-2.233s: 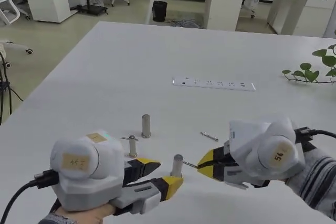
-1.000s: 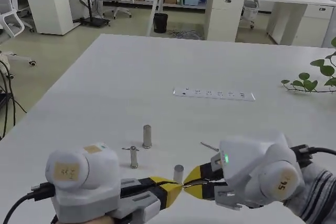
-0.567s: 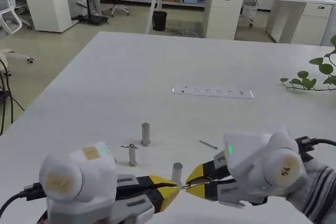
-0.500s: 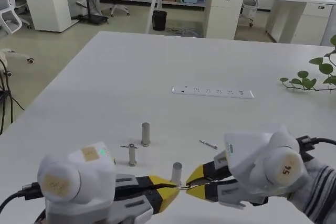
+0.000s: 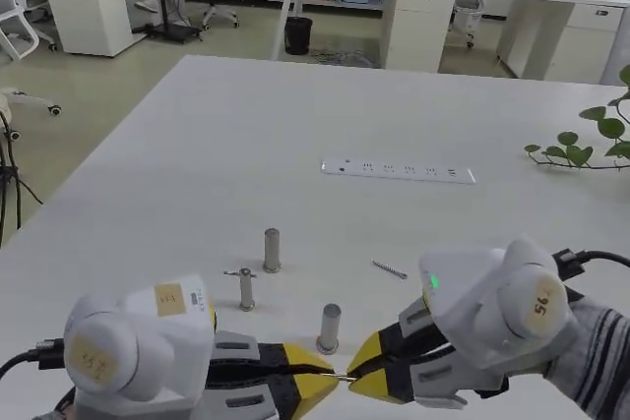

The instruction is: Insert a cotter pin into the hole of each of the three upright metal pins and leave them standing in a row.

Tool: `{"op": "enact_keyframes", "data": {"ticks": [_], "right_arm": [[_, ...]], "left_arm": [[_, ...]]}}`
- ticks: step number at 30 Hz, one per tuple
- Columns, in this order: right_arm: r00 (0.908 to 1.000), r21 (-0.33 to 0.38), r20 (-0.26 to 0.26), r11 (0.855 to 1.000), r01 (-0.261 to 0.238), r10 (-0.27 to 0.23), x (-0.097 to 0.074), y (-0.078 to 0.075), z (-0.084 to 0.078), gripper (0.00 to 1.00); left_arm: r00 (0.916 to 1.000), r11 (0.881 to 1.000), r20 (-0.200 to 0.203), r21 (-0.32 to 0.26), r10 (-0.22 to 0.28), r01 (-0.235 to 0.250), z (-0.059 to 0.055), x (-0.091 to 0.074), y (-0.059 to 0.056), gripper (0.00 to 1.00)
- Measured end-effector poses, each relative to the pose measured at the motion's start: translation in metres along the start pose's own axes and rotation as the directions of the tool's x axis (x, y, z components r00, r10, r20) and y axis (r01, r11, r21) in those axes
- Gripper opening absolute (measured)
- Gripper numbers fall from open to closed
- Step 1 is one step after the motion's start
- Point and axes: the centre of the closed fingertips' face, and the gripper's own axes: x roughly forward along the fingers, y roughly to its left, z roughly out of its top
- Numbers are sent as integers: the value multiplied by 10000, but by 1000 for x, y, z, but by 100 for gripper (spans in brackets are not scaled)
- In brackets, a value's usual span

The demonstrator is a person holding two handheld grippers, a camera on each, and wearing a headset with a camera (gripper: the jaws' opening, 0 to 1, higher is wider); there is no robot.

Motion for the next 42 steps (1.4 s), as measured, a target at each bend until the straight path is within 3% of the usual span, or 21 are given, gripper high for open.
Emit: {"op": "enact_keyframes", "data": {"ticks": [4, 14, 19, 25, 30, 33, 42], "right_arm": [[9999, 59, -79, 9999, 149, -148, -1, -1, 0, 0], [9980, -676, -303, 9963, 535, -557, -3, -7, -2, 0], [9943, -566, -341, 9934, 994, -1015, -6, -20, -5, 0], [9843, -252, -822, 9877, 1545, -1561, -7, -38, -20, 0], [9772, -115, -1184, 9843, 1759, -1760, -6, -48, -33, 0], [9733, 1, -1355, 9823, 1871, -1854, -5, -54, -40, 0], [9613, 147, -1850, 9775, 2105, -2042, -1, -69, -58, 0]], "left_arm": [[9999, 9999, -13, 0, 128, -128, -1, 0, 2, 0], [9953, 9949, 101, -282, 968, -964, -1, 3, 11, 2], [9891, 9888, 144, -303, 1465, -1460, -2, 5, 18, 14], [9712, 9710, 72, -256, 2381, -2379, -4, 8, 35, 17], [9583, 9581, -154, -212, 2853, -2856, -11, 13, 44, 21], [9505, 9503, -95, -191, 3107, -3108, -11, 16, 50, 25], [9143, 9132, -266, -450, 4041, -4050, -21, 26, 72, 30]]}}
